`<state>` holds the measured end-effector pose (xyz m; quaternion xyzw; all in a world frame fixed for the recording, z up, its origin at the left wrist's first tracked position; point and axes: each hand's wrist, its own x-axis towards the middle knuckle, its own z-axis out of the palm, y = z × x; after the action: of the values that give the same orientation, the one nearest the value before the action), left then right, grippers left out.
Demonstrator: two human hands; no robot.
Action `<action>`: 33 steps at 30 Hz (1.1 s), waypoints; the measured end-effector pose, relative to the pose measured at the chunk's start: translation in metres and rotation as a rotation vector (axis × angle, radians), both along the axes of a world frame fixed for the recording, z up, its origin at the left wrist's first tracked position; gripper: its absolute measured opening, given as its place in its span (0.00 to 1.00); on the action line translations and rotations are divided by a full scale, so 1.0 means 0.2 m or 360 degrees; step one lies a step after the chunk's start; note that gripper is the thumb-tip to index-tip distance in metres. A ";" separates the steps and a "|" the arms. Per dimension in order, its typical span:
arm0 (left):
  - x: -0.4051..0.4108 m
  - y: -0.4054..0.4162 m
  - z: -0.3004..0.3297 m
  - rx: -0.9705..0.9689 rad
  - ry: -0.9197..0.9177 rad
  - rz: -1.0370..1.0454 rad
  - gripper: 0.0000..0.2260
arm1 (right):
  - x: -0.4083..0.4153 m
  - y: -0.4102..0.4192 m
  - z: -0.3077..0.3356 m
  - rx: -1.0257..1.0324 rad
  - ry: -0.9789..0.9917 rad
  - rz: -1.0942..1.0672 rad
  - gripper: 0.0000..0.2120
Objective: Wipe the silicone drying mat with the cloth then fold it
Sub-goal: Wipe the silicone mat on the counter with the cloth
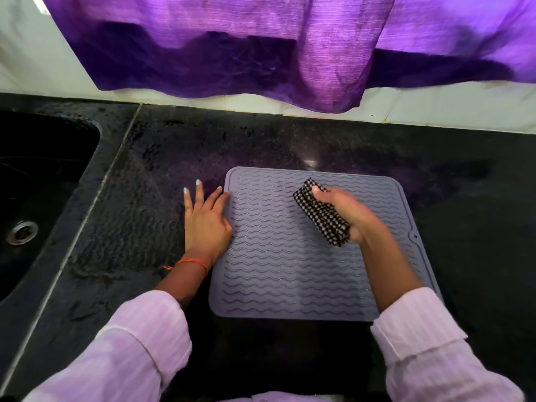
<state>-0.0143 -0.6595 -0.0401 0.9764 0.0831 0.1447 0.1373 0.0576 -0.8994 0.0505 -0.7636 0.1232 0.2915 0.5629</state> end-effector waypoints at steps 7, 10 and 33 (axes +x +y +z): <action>0.00 0.00 0.00 0.0004 0.0008 -0.0001 0.26 | -0.07 0.16 -0.11 -0.0845 -0.0678 0.0409 0.19; 0.00 0.00 0.00 0.0009 0.0023 -0.0007 0.26 | -0.08 0.21 -0.13 -0.1141 -0.0903 0.0522 0.18; -0.01 0.01 0.00 -0.0025 -0.0017 -0.0016 0.25 | -0.14 0.33 -0.14 -0.1505 -0.1305 0.0774 0.15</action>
<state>-0.0156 -0.6573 -0.0408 0.9749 0.0786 0.1487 0.1460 0.0287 -0.8338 0.0216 -0.9829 -0.1617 0.0109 0.0875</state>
